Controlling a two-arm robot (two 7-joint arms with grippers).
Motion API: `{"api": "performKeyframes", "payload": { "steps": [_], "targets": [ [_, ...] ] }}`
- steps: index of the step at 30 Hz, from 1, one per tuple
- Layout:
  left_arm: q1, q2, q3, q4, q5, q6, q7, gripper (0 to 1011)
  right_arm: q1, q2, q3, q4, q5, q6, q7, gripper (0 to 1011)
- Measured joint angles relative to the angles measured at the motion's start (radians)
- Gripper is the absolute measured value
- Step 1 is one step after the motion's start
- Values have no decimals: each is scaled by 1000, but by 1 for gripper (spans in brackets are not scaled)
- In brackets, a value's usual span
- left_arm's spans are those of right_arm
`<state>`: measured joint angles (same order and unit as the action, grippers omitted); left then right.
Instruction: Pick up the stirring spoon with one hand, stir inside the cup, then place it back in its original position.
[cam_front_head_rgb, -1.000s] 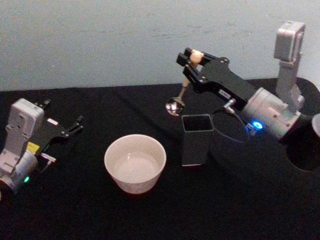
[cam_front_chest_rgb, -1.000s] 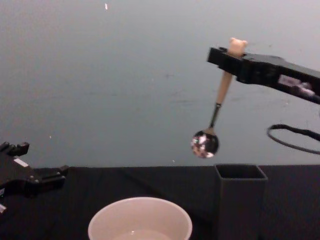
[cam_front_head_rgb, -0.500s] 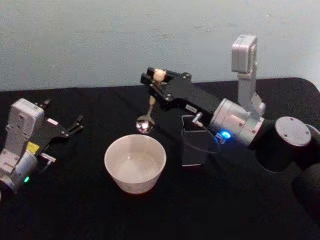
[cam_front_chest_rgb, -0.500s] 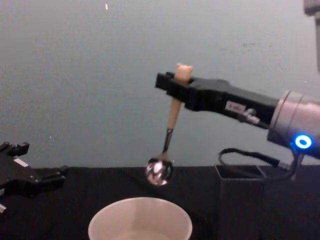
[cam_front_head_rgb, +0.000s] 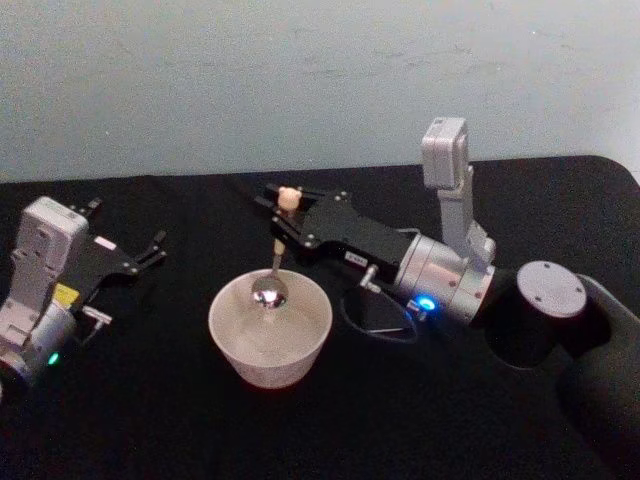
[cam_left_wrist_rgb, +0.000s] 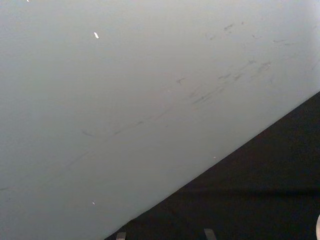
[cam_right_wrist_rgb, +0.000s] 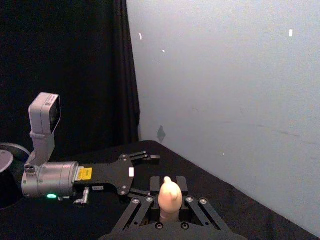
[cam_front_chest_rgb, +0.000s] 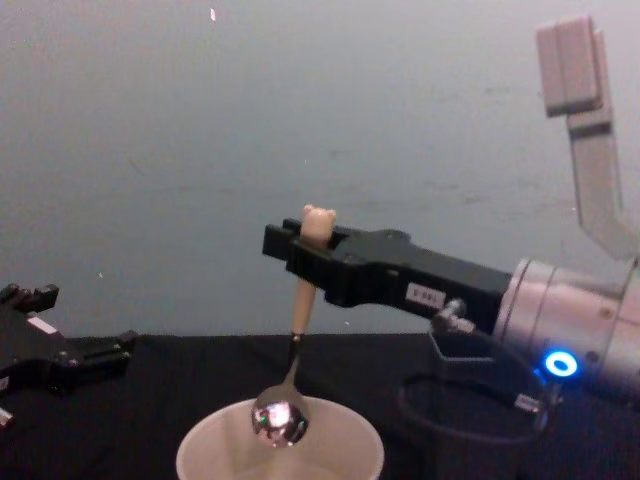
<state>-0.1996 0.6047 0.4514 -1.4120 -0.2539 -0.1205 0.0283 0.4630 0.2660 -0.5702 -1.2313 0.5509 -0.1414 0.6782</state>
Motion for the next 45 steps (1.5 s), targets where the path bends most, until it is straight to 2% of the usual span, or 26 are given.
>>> {"api": "performKeyframes", "payload": {
  "steps": [6,20,34,45],
  "targets": [
    [0,0,0,0,0,0,0,1001,17,-31,-11,66,-25,-51,11,194],
    [0,0,0,0,0,0,0,1001,39,-69,-19,159,-73,-83,17,194],
    [0,0,0,0,0,0,0,1001,33,-74,-12,168,-104,-89,15,194],
    [0,0,0,0,0,0,0,1001,17,-59,-2,140,-118,-80,3,194]
  ]
}}
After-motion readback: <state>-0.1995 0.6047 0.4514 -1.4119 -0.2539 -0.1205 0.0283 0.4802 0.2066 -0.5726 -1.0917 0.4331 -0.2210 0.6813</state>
